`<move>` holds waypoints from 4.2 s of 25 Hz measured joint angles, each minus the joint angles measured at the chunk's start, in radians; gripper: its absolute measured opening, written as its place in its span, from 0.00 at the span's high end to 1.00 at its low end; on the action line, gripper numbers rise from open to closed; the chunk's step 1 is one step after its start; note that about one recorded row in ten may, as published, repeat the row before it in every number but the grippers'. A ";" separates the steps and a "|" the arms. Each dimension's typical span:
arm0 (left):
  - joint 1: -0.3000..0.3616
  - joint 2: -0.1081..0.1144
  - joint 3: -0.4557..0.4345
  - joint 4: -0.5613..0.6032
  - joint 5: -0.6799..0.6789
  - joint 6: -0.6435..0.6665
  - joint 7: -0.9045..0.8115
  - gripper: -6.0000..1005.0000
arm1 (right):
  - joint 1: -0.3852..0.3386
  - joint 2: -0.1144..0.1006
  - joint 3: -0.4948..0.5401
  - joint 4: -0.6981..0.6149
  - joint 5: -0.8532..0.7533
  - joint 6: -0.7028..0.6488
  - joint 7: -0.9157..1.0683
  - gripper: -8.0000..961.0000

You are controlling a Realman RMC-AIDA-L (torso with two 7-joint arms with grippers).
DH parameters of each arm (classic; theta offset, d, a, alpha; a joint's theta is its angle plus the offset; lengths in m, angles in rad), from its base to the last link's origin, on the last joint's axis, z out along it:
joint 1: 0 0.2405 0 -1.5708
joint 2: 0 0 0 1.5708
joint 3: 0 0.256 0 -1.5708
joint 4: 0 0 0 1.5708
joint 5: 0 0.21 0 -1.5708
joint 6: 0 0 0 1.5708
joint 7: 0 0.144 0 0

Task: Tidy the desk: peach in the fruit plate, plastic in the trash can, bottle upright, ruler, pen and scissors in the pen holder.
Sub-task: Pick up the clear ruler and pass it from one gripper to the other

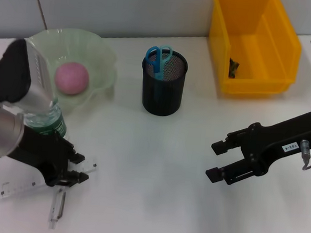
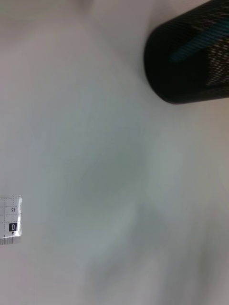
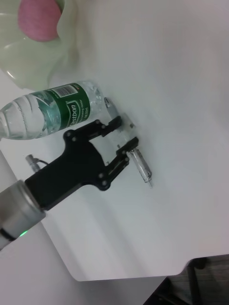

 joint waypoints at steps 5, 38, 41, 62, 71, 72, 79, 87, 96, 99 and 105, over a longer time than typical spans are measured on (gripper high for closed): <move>-0.003 0.001 -0.075 0.083 -0.024 0.120 -0.032 0.61 | 0.000 0.000 0.000 0.001 0.000 -0.001 0.000 0.19; 0.083 -0.004 -0.222 0.130 -0.944 0.013 -0.086 0.60 | -0.008 0.035 0.058 0.010 0.031 0.001 -0.148 0.19; 0.091 -0.004 -0.181 0.078 -1.028 -0.071 -0.011 0.60 | -0.007 0.037 0.062 0.028 0.031 0.002 -0.156 0.19; 0.057 -0.011 0.310 -0.402 -1.939 -0.273 0.918 0.59 | 0.005 0.031 0.061 0.103 0.028 0.044 -0.191 0.20; 0.096 -0.012 0.586 -0.466 -2.295 -0.277 1.248 0.58 | 0.000 0.039 0.061 0.106 0.034 0.075 -0.218 0.20; 0.096 -0.012 0.586 -0.466 -2.295 -0.277 1.248 0.58 | -0.001 0.040 0.061 0.106 0.040 0.078 -0.224 0.20; 0.109 -0.012 0.711 -0.492 -2.458 -0.267 1.341 0.58 | -0.032 0.045 0.061 0.156 0.198 0.129 -0.369 0.20; 0.124 -0.012 0.731 -0.500 -2.546 -0.263 1.345 0.57 | -0.099 0.051 0.051 0.365 0.553 0.201 -0.752 0.20; 0.123 -0.012 0.778 -0.499 -2.588 -0.255 1.405 0.57 | -0.042 0.056 -0.042 0.710 0.969 0.255 -1.171 0.20; 0.116 -0.012 0.836 -0.499 -2.674 -0.258 1.458 0.56 | 0.002 0.057 -0.126 0.785 1.103 0.284 -1.240 0.20; 0.109 -0.012 0.890 -0.496 -2.747 -0.261 1.522 0.56 | 0.065 0.057 -0.263 0.839 1.234 0.335 -1.262 0.20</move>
